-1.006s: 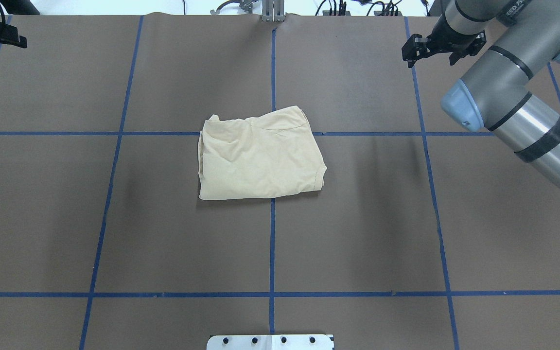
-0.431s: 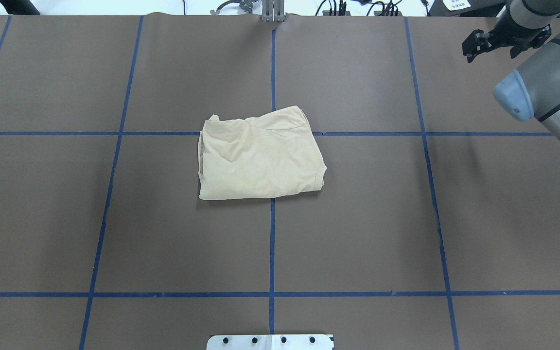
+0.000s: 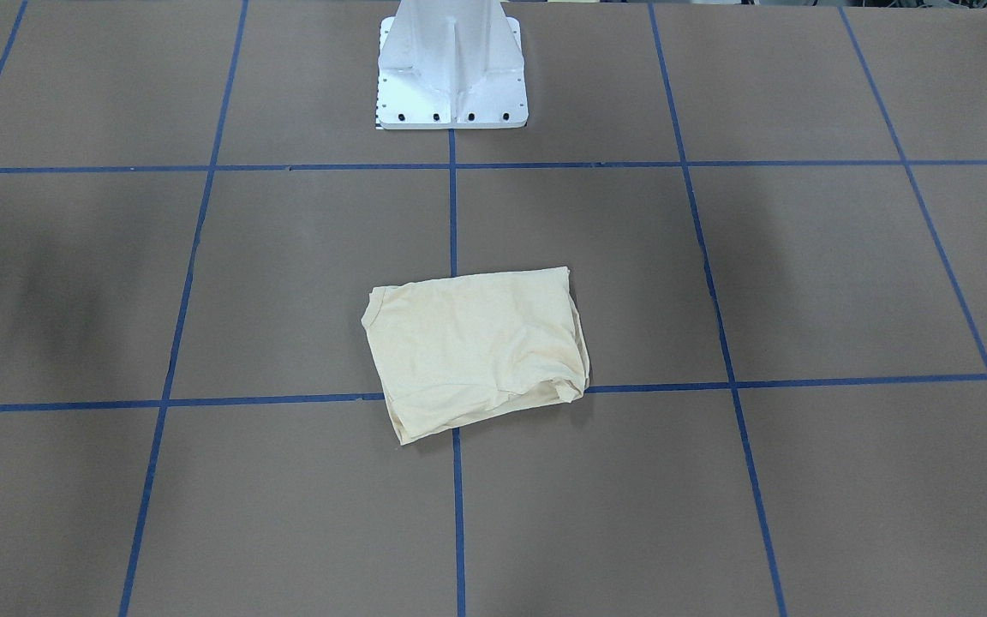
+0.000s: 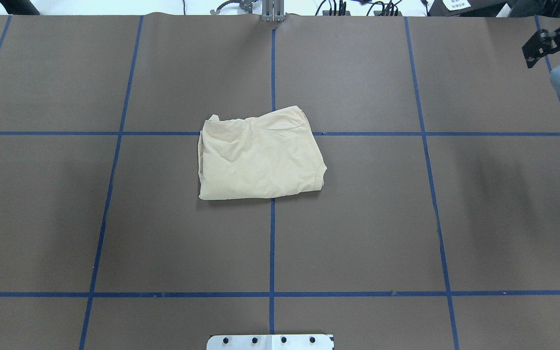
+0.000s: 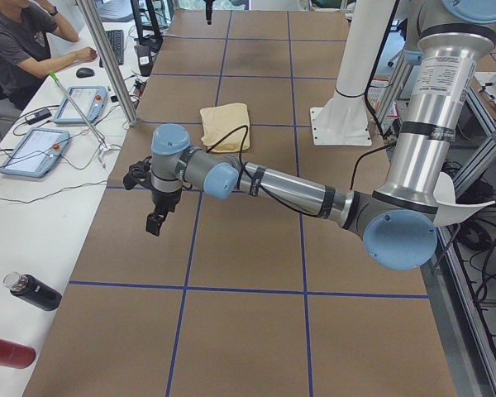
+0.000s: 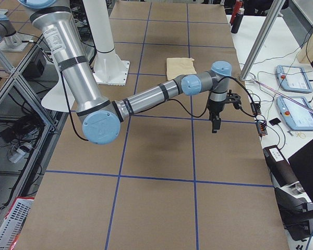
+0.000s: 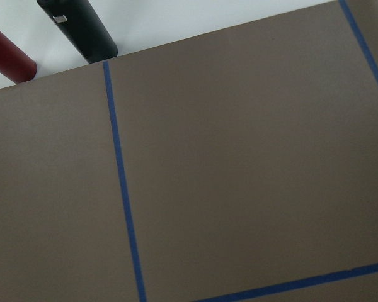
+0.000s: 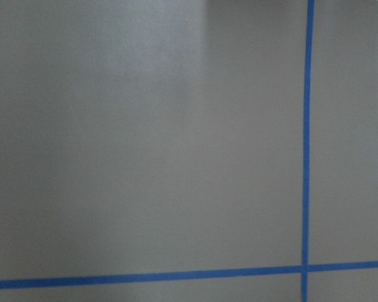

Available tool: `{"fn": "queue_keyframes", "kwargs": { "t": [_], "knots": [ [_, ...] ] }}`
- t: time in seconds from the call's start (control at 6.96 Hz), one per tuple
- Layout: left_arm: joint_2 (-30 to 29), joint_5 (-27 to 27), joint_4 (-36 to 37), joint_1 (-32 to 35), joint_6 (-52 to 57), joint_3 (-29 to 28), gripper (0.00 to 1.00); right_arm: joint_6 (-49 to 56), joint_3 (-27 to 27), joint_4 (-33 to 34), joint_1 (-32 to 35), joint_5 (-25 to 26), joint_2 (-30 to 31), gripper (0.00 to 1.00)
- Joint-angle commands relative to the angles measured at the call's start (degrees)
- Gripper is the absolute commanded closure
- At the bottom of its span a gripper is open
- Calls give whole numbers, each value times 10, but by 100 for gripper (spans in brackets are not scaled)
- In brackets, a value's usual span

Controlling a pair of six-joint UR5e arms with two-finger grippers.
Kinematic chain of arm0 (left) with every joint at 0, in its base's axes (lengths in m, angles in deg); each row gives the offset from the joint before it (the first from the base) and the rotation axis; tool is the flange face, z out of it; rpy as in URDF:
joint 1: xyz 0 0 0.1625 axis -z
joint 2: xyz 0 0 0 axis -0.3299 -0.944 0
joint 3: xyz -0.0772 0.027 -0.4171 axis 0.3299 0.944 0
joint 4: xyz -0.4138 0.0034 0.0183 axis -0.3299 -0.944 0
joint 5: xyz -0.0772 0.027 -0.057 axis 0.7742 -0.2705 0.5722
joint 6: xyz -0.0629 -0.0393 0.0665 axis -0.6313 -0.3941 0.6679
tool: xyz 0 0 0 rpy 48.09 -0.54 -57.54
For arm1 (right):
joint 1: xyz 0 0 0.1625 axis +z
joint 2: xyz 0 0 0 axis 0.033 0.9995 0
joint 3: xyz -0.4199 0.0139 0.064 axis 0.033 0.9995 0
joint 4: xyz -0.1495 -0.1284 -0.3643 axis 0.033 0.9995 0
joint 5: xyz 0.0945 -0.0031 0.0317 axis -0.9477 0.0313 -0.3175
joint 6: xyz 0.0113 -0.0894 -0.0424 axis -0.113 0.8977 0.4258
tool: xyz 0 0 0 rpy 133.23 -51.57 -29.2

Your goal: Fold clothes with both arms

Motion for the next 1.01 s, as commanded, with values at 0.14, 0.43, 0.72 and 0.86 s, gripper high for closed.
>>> {"fn": "queue_keyframes", "kwargs": {
  "t": [0.14, 0.43, 0.72, 0.86],
  "knots": [
    [4, 5, 129, 39, 175, -22, 0, 106, -5, 36, 93, -186, 85, 0],
    [15, 70, 125, 71, 176, -79, 0, 123, 3, -60, 129, -195, 173, 0],
    [32, 74, 118, 70, 175, -82, 0, 125, 3, -102, 132, -194, 211, 0],
    [35, 73, 114, 70, 174, -83, 0, 125, 2, -103, 132, -193, 221, 0]
  ]
}}
